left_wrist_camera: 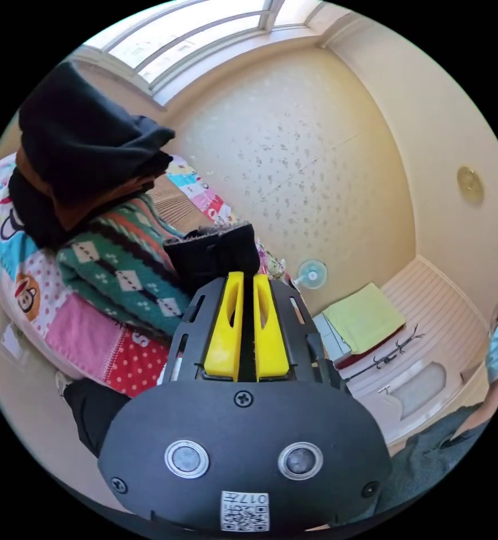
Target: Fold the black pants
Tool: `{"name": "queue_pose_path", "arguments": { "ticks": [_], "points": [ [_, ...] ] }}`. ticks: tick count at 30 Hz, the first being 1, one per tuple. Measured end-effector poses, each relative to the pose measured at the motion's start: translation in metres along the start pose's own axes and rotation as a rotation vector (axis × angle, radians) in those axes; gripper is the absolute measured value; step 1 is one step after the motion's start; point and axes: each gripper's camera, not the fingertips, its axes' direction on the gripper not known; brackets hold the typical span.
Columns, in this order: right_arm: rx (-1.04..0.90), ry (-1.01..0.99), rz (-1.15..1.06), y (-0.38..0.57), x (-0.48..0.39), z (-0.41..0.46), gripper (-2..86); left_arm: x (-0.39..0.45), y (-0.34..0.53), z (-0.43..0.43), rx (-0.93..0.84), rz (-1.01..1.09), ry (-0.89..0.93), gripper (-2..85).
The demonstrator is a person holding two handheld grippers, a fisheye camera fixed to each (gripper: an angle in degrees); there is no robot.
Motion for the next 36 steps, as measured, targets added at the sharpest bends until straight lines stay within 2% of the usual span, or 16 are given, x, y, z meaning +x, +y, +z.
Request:
{"name": "queue_pose_path", "arguments": {
  "ticks": [5, 8, 11, 12, 13, 14, 17, 21, 23, 26, 29, 30, 31, 33, 36],
  "points": [
    [0.057, -0.213, 0.002, 0.026, 0.015, -0.026, 0.7, 0.119, 0.004, 0.085, -0.211, 0.283, 0.082, 3.6],
    [0.139, -0.277, 0.014, 0.063, 0.028, -0.037, 0.9, 0.18, 0.047, 0.153, -0.326, 0.393, 0.176, 6.4],
    [0.084, -0.334, 0.041, 0.091, 0.046, -0.017, 1.3, 0.19, 0.108, 0.238, -0.652, 0.355, 0.336, 8.0],
    [0.073, -0.371, 0.038, 0.099, 0.053, -0.013, 1.6, 0.185, 0.13, 0.266, -0.825, 0.317, 0.425, 8.3],
    [0.103, -0.406, 0.043, 0.106, 0.06, -0.017, 2.2, 0.179, 0.148, 0.278, -0.926, 0.29, 0.496, 8.8],
    [0.123, -0.413, 0.05, 0.109, 0.063, -0.02, 2.5, 0.175, 0.154, 0.277, -0.942, 0.283, 0.515, 9.0],
    [0.179, -0.422, 0.034, 0.111, 0.065, -0.032, 6.7, 0.154, 0.149, 0.245, -0.88, 0.306, 0.458, 7.4],
    [0.172, -0.425, -0.094, 0.094, 0.036, -0.029, 12.0, 0.121, 0.106, 0.18, -0.716, 0.313, 0.199, 9.3],
    [0.135, -0.394, -0.148, 0.083, 0.018, -0.015, 12.8, 0.104, 0.088, 0.157, -0.651, 0.272, 0.108, 10.8],
    [-0.054, -0.381, -0.184, 0.063, -0.004, 0.033, 13.7, 0.072, 0.064, 0.135, -0.586, 0.164, 0.032, 12.0],
    [-0.126, -0.196, -0.248, 0.056, -0.03, 0.037, 8.4, 0.031, 0.047, 0.124, -0.519, -0.063, -0.011, 16.1],
    [-0.163, -0.124, -0.355, 0.056, -0.046, 0.029, 5.0, 0.018, 0.043, 0.119, -0.481, -0.14, -0.012, 19.5],
    [-0.18, -0.148, -0.467, 0.058, -0.061, 0.017, 3.2, 0.009, 0.039, 0.116, -0.441, -0.189, -0.004, 20.4],
    [-0.178, -0.182, -0.527, 0.064, -0.075, -0.003, 1.7, -0.001, 0.035, 0.117, -0.407, -0.234, 0.011, 21.0],
    [-0.044, -0.177, -0.527, 0.076, -0.072, -0.049, 0.9, -0.011, 0.03, 0.143, -0.464, -0.305, 0.068, 21.8]
  ]
}}
